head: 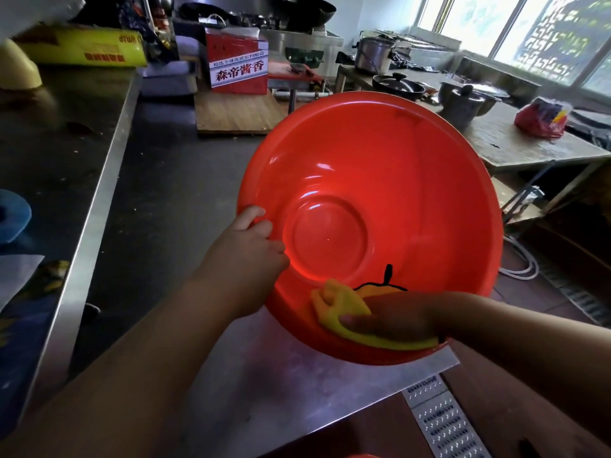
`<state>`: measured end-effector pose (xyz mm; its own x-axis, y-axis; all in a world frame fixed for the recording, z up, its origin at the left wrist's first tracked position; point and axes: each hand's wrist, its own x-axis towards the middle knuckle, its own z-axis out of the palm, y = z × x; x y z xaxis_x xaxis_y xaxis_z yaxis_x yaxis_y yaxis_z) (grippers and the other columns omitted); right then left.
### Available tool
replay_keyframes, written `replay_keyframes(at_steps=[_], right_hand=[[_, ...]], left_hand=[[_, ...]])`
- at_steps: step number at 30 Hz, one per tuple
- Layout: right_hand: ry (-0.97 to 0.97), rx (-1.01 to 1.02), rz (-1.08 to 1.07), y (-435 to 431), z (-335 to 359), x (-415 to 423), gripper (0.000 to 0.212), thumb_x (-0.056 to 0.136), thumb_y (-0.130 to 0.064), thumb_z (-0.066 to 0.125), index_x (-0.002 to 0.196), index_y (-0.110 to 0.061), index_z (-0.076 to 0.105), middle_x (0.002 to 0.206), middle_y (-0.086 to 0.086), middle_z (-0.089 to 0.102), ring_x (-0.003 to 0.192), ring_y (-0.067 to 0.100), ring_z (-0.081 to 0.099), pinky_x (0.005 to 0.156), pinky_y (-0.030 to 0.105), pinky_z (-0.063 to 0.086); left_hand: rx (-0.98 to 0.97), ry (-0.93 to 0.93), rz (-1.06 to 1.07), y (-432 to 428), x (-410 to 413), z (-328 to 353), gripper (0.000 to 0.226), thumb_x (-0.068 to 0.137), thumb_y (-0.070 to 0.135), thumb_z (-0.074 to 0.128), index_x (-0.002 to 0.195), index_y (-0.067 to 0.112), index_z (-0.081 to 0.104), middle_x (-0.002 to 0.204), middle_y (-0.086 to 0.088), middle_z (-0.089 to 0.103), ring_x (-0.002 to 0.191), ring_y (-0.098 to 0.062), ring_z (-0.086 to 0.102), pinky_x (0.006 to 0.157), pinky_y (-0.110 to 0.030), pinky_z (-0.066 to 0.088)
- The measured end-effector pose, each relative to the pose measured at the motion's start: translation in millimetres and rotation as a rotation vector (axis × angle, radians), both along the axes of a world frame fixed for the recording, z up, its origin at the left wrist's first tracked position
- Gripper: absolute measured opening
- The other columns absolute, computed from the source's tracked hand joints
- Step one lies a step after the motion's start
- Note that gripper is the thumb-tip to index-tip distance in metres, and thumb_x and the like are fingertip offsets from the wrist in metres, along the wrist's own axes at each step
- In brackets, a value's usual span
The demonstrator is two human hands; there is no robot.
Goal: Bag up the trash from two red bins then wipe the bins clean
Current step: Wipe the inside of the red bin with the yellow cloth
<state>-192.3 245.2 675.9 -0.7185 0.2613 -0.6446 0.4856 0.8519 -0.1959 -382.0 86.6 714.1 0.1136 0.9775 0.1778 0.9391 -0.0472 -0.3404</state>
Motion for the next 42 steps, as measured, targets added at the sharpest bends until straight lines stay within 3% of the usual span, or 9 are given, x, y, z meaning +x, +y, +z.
replay_keyframes(at_steps=[6, 11, 16, 20, 22, 25, 31, 35, 42], right_hand=[[0.051, 0.275, 0.143, -24.5, 42.7, 40.1, 0.067, 0.072, -0.077, 0.054, 0.123, -0.034, 0.05, 0.122, -0.01, 0.059, 0.111, 0.016, 0.054, 0.09, 0.028, 0.041], [0.298, 0.419, 0.159, -40.8, 30.5, 31.0, 0.055, 0.072, -0.062, 0.063, 0.117, -0.031, 0.054, 0.117, -0.005, 0.061, 0.109, 0.02, 0.056, 0.087, 0.03, 0.043], [0.459, 0.437, 0.131, -68.2, 6.4, 12.8, 0.052, 0.07, -0.058, 0.062, 0.113, -0.029, 0.056, 0.11, -0.004, 0.063, 0.104, 0.022, 0.058, 0.079, 0.029, 0.043], [0.504, 0.404, 0.073, -67.2, -2.8, 11.4, 0.071, 0.057, -0.07, 0.035, 0.112, -0.03, 0.056, 0.107, -0.005, 0.064, 0.101, 0.022, 0.061, 0.073, 0.029, 0.043], [0.528, 0.399, 0.018, -65.4, 1.5, 7.1, 0.073, 0.058, -0.073, 0.035, 0.114, -0.03, 0.054, 0.111, -0.004, 0.064, 0.102, 0.022, 0.061, 0.07, 0.027, 0.04], [0.499, 0.378, -0.042, -66.0, 10.0, 1.0, 0.051, 0.073, -0.059, 0.063, 0.112, -0.027, 0.056, 0.112, -0.001, 0.066, 0.103, 0.026, 0.061, 0.071, 0.028, 0.038], [0.417, 0.008, -0.086, -53.5, 16.7, 23.8, 0.061, 0.077, -0.056, 0.069, 0.129, -0.03, 0.05, 0.126, -0.01, 0.058, 0.111, 0.007, 0.052, 0.083, 0.018, 0.035], [0.264, 0.044, -0.011, -35.0, 8.5, 23.3, 0.09, 0.072, -0.087, 0.019, 0.134, -0.026, 0.045, 0.129, 0.0, 0.056, 0.12, 0.019, 0.048, 0.101, 0.035, 0.036], [0.129, -0.033, -0.171, -10.2, -38.0, -27.4, 0.062, 0.095, -0.063, 0.02, 0.142, -0.027, 0.037, 0.14, 0.0, 0.047, 0.129, 0.021, 0.043, 0.107, 0.037, 0.031]], left_hand=[[-0.013, -0.03, 0.04, 3.0, 2.2, 2.2, 0.017, 0.049, 0.01, 0.049, 0.053, 0.022, 0.061, 0.056, 0.009, 0.056, 0.064, -0.023, 0.056, 0.098, -0.047, 0.041], [-0.151, 0.115, 0.215, 5.4, -2.3, 20.3, 0.031, 0.08, 0.012, 0.046, 0.102, 0.022, 0.066, 0.102, 0.008, 0.063, 0.108, -0.017, 0.049, 0.116, -0.034, -0.001], [-0.046, 0.236, 0.205, -3.7, -9.3, 27.4, 0.022, 0.079, 0.009, 0.055, 0.089, 0.017, 0.073, 0.085, 0.003, 0.066, 0.098, -0.02, 0.057, 0.116, -0.043, 0.005], [-0.188, 0.173, 0.322, -4.8, 7.4, 17.8, 0.041, 0.093, 0.018, 0.037, 0.131, 0.021, 0.051, 0.136, -0.002, 0.045, 0.14, -0.032, 0.02, 0.102, -0.052, -0.021], [-0.133, 0.134, 0.225, -3.0, 24.2, 8.8, 0.045, 0.086, 0.016, 0.03, 0.113, 0.016, 0.065, 0.114, -0.006, 0.06, 0.128, -0.037, 0.041, 0.107, -0.057, -0.008], [0.036, 0.119, 0.052, -3.8, 28.3, -4.2, 0.048, 0.068, 0.012, 0.02, 0.057, 0.012, 0.067, 0.054, -0.002, 0.055, 0.071, -0.031, 0.061, 0.103, -0.064, 0.022], [-0.007, 0.145, 0.06, -6.0, 20.1, -5.8, 0.025, 0.059, 0.016, 0.039, 0.053, 0.018, 0.063, 0.052, 0.004, 0.053, 0.063, -0.027, 0.056, 0.102, -0.059, 0.03], [0.014, 0.103, 0.008, -1.6, 20.5, -2.3, 0.018, 0.05, 0.014, 0.045, 0.053, 0.018, 0.062, 0.052, 0.005, 0.054, 0.063, -0.027, 0.057, 0.098, -0.058, 0.037], [0.158, 0.12, -0.094, -0.6, 15.6, -15.1, 0.036, 0.067, 0.012, 0.027, 0.054, 0.018, 0.061, 0.052, 0.005, 0.051, 0.063, -0.025, 0.055, 0.099, -0.058, 0.036]])
